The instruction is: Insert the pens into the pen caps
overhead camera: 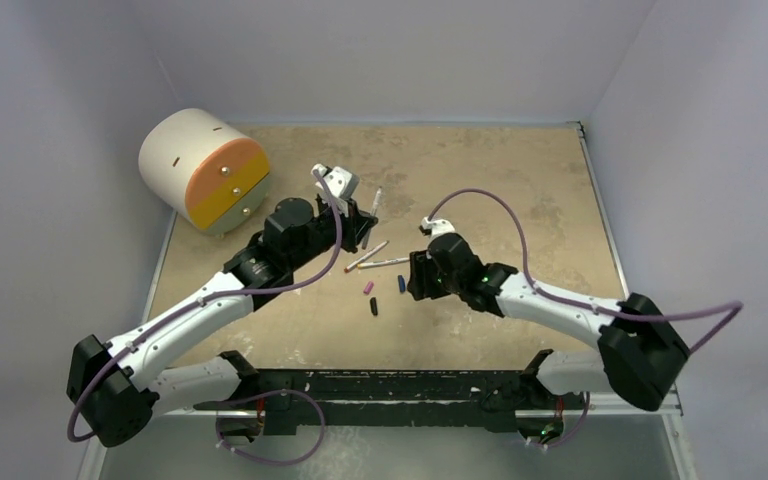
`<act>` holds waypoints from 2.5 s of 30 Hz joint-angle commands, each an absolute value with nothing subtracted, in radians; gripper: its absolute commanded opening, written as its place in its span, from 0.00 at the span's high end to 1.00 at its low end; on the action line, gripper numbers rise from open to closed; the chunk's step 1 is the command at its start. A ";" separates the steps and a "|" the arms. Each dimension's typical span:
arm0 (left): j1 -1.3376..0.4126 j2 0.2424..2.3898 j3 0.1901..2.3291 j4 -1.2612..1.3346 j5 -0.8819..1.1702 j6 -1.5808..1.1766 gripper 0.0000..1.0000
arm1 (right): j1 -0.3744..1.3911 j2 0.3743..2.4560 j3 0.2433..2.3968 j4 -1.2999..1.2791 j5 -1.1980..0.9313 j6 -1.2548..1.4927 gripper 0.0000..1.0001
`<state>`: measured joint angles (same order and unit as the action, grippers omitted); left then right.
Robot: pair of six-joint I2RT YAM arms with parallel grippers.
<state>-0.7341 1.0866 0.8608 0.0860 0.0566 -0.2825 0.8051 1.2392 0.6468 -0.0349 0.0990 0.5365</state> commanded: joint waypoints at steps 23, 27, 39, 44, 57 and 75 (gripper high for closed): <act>-0.677 1.005 0.855 -0.129 -0.079 -0.216 1.00 | 0.849 1.667 0.934 -0.083 0.221 0.535 0.64; -0.677 1.005 0.852 -0.126 -0.077 -0.217 1.00 | 0.856 1.681 0.934 -0.119 0.261 0.536 0.68; -0.677 1.018 0.851 -0.110 -0.068 -0.220 1.00 | 0.857 1.611 0.834 -0.156 0.285 0.564 0.51; -0.677 1.014 0.851 -0.112 -0.068 -0.221 1.00 | 0.857 1.613 0.825 -0.160 0.291 0.580 0.53; -0.676 1.012 0.849 -0.114 -0.069 -0.221 1.00 | 0.848 1.674 0.873 -0.207 0.318 0.586 0.56; -0.677 1.025 0.855 -0.112 -0.064 -0.218 1.00 | 0.769 1.687 0.908 -0.209 0.358 0.565 0.56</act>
